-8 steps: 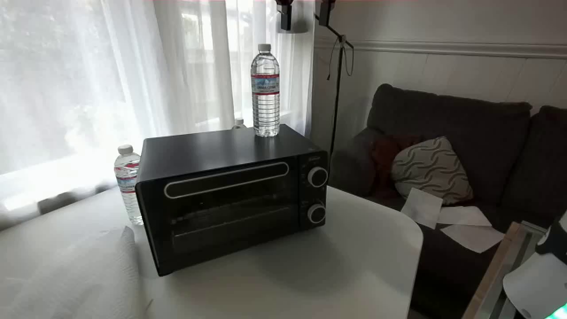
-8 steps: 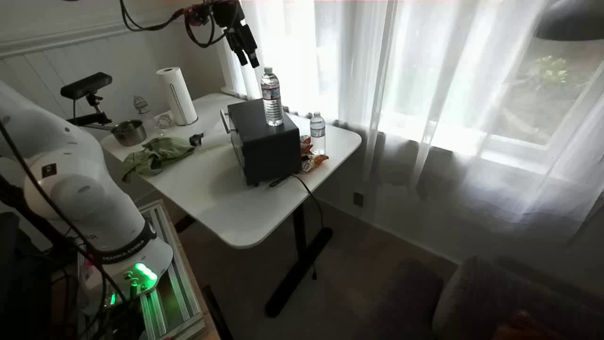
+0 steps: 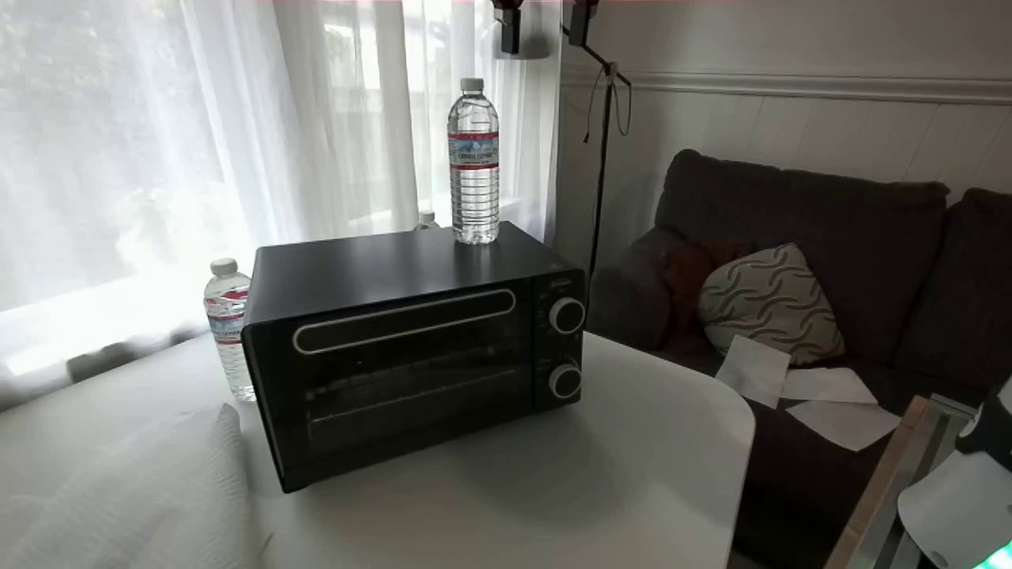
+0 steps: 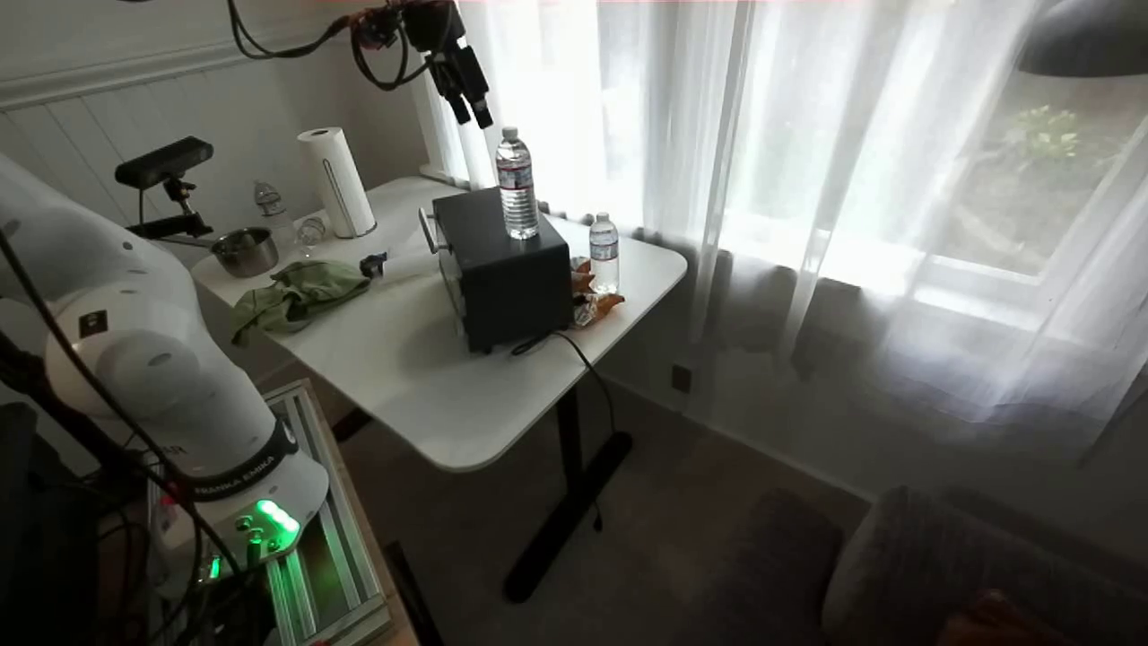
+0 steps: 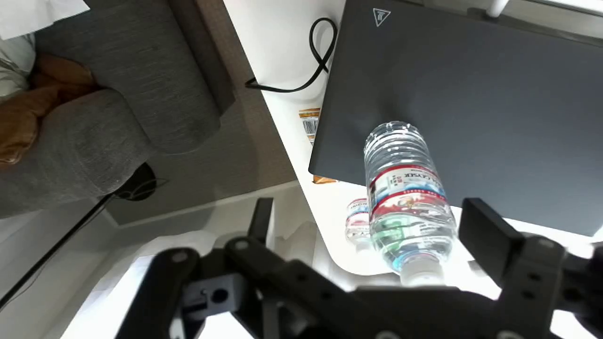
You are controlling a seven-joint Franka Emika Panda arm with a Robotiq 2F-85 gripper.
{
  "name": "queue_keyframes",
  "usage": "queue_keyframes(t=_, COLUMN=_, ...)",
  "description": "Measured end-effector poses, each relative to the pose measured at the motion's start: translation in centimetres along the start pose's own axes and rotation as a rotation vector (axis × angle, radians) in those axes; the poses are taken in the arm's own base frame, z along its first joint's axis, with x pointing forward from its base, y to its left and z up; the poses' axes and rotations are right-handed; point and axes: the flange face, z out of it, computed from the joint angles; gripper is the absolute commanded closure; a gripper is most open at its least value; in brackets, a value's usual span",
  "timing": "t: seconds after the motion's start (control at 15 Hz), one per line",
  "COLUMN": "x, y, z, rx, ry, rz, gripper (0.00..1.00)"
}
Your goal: Turn the top dial on the black oven to the left
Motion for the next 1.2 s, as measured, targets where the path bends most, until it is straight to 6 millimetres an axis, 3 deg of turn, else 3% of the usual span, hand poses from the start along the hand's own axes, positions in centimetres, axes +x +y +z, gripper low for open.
queue_keyframes(t=0.6, x=-0.5, y=-0.3, z=0.4, rx=0.001, ry=-0.023, rz=-0.009, gripper=0.0)
queue_keyframes(t=0.93, x=-4.8, y=-1.2, z=2.8, rx=-0.001, ry=-0.181, rz=-0.029, gripper=0.0)
queue_keyframes(t=1.2, x=-8.2, y=1.2, z=4.1, rx=0.022, ry=-0.269, rz=0.011, gripper=0.0)
